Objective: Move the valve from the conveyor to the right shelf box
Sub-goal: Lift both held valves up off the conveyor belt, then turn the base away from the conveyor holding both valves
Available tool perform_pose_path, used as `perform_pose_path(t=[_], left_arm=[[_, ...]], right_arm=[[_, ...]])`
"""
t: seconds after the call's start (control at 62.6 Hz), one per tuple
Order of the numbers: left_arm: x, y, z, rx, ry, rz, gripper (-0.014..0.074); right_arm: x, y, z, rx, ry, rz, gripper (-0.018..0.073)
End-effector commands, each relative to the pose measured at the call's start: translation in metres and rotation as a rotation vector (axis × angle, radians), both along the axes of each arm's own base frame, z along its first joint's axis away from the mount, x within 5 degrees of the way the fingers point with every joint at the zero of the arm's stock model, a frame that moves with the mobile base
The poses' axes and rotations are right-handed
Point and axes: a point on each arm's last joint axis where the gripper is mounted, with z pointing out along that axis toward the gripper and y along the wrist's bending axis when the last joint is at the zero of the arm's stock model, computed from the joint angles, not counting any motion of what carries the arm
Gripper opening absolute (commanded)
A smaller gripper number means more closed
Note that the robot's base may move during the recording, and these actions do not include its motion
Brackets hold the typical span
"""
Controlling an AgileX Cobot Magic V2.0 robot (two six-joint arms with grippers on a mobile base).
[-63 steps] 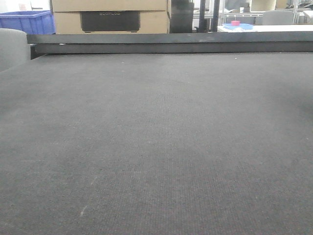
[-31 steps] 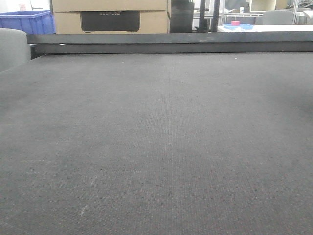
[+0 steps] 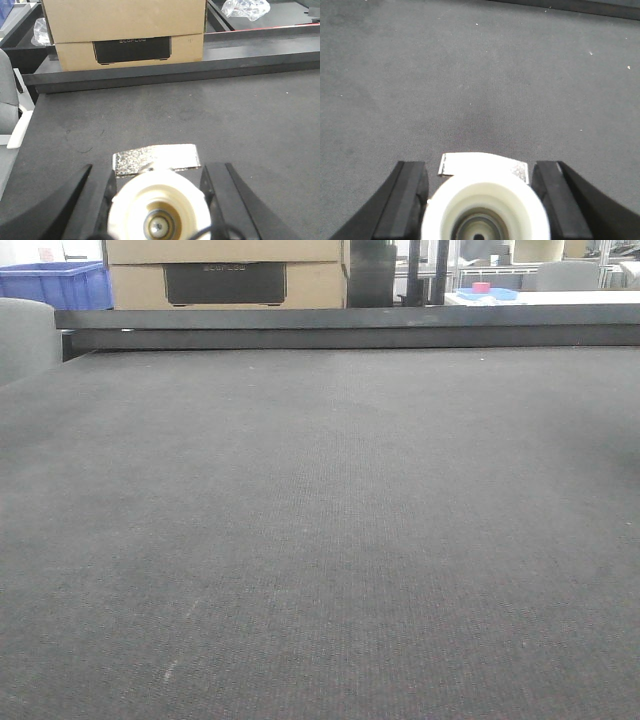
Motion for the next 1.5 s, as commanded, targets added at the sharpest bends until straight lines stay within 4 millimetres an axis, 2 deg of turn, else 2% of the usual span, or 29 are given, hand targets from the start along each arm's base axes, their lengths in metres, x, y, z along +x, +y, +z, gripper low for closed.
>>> perform_pose_path(t=[0.0,0.431,0.782,1.485], left_arm=[[-0.004,-0.002,0.011,-0.021,-0.079,-0.002,-0.0111],[-0.001,-0.001,0.021,-0.03,-0.193,0.01,-0.0111],[-0.003,-0.001,0.014,-0.023,-0.115,0.002,-0.0111],[-0.003,-0.002,0.011,-0.02,-0.077,-0.002,-0.0111]], right_arm=[[-0.004,-0.002,0.014,-0.009,-0.101,-0.01,-0.0162],[0.003,-0.003,0.032,-0.002,-0.323,-0.025,-0.0162],[0.005,-0.004,0.044,0.002,-0.452,-0.034,-0.0162],[0.005,-0.004,0.047,0.003,-0.479,-0.036,-0.0162]])
